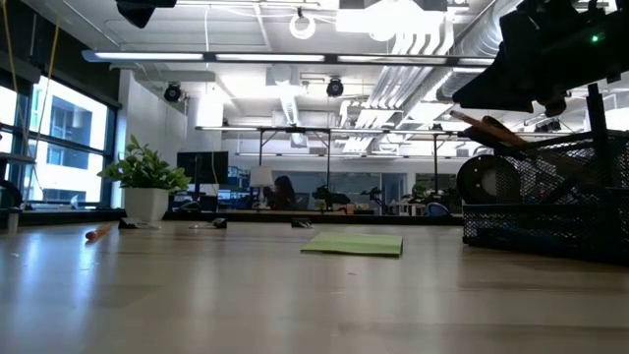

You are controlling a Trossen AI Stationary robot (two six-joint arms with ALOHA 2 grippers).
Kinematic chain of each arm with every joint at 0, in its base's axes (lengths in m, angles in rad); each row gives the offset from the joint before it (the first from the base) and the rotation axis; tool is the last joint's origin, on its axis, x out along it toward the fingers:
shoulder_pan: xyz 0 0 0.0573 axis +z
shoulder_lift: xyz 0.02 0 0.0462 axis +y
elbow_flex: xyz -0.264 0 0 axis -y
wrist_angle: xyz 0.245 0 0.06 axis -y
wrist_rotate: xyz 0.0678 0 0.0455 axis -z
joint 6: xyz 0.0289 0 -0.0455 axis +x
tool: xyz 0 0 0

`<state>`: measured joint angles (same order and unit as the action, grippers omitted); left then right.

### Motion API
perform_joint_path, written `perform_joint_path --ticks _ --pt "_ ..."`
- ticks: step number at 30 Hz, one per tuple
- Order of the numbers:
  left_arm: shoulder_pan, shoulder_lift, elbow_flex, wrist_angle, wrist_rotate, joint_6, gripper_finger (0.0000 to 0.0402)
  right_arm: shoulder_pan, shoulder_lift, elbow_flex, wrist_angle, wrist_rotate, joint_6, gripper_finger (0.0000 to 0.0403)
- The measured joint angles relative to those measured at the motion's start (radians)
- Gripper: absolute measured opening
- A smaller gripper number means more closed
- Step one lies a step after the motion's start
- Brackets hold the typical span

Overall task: Pick and place office supplies into organizer
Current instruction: Put the orange pencil into the black desk organizer

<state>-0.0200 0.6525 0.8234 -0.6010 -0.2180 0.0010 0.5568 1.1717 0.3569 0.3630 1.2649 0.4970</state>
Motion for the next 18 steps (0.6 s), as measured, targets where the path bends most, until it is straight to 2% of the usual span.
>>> perform_joint_path --ticks 12,18 --pt "0.000 0.000 0.000 0.000 0.000 -0.005 0.0003 0.000 0.000 0.000 0.000 -0.008 -0.007 0.0110" --pt "0.000 0.000 0.000 0.002 0.000 -0.005 0.0003 -0.050 0.000 0.000 0.001 -0.176 -0.005 0.0110"
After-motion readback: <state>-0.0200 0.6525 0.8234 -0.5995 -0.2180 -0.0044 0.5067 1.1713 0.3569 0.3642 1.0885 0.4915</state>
